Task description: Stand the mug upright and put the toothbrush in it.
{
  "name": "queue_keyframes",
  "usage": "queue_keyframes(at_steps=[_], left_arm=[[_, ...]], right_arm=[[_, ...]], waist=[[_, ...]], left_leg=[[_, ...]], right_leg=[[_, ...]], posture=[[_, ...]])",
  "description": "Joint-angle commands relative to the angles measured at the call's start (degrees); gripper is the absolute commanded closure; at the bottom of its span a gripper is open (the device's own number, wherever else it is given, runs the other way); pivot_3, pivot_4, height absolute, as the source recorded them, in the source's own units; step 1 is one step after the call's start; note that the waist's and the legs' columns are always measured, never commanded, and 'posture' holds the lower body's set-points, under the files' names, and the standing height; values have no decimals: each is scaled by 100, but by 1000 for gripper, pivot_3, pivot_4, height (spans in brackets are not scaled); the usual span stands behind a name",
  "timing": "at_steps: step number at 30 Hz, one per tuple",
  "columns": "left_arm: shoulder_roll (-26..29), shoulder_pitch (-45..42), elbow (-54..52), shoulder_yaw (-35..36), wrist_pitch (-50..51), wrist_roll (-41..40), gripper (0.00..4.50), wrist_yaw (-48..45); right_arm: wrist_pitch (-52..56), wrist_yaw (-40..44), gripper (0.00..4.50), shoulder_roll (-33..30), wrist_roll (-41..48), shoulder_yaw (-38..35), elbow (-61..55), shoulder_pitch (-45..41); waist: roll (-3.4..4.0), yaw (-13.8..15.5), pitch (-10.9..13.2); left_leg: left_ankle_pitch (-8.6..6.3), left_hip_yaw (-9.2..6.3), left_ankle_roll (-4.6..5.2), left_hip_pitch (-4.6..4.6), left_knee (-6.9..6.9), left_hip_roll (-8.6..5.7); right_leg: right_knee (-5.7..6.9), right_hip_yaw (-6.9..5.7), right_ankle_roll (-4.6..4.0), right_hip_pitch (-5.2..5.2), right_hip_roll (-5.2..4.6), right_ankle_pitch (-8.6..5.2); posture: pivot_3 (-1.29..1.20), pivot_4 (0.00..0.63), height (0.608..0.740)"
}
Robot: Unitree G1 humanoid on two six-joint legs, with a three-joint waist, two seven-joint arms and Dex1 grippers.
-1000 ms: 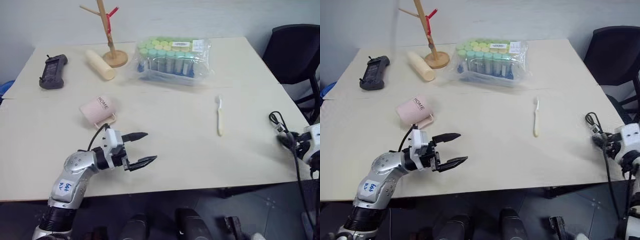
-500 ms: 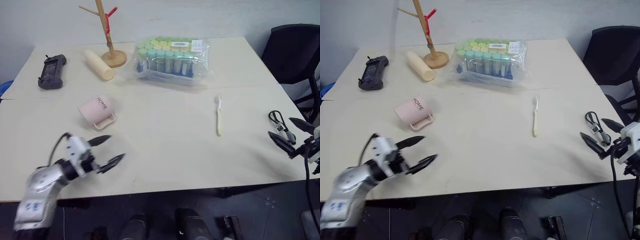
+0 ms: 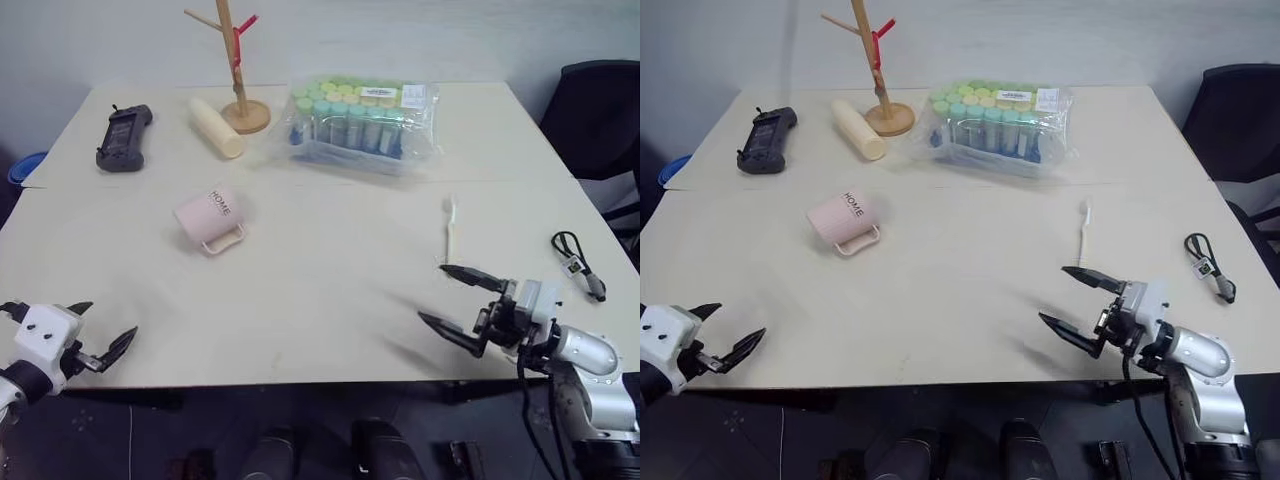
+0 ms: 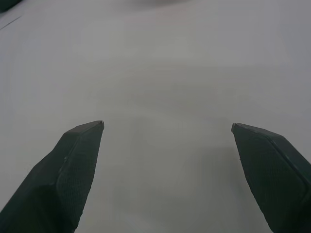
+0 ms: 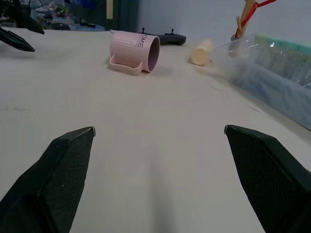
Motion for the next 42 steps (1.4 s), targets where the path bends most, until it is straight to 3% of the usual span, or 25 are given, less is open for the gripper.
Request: queue_keyframes(at_steps=[1,9,16,20,29,33,42], left_arm=[[26,-215,-948,-234,527,-335,0,-5],[266,-2005,-1804,-1667,2662,-424,0,534],[15,-4177,-921,-3227,4049,-4,0,793],[-55,-5121,26,-3956,4040,628,0,894],[5,-6087,1245,-5003,4179,1328,0,369],[-103,-6355,2059,-5349,3917,1512,836,-46],[12,-6862,3592,-5577,2860,1949,3371,-679]], right_arm=[[-86,39,44,66,7,122,-184,48],[-120,3,44,15,6,54,67,-138],[-128,-167,44,100,-58,71,34,-112],[-138,-313,44,152,-88,59,-49,-70],[-240,-619,44,191,-158,-10,-251,238],[-293,-716,0,222,-197,34,-261,258],[-401,-773,0,142,-187,-57,-194,281]], waist=[[0,-1,0],[-1,6,2],[2,-44,4],[-1,-5,6],[-3,-18,7],[-1,-5,6],[3,-40,2]], left_leg=[[0,0,0,1,-1,1],[-1,-7,0,39,-3,1],[-4,-3,-5,48,-8,9],[-3,-4,-8,48,-3,7],[0,-2,-12,34,-2,6],[1,-1,-12,39,2,3],[5,-3,-16,60,3,4]], right_leg=[[0,-1,0,0,1,0],[-3,-8,0,44,1,0],[-4,-2,0,44,16,0],[1,-3,0,45,16,0],[5,1,1,25,17,-1],[9,1,1,30,16,-1],[17,0,1,50,17,-1]], posture=[[0,150,740],[0,150,740],[0,150,740],[0,150,740],[0,150,740],[0,150,740],[0,150,740]])
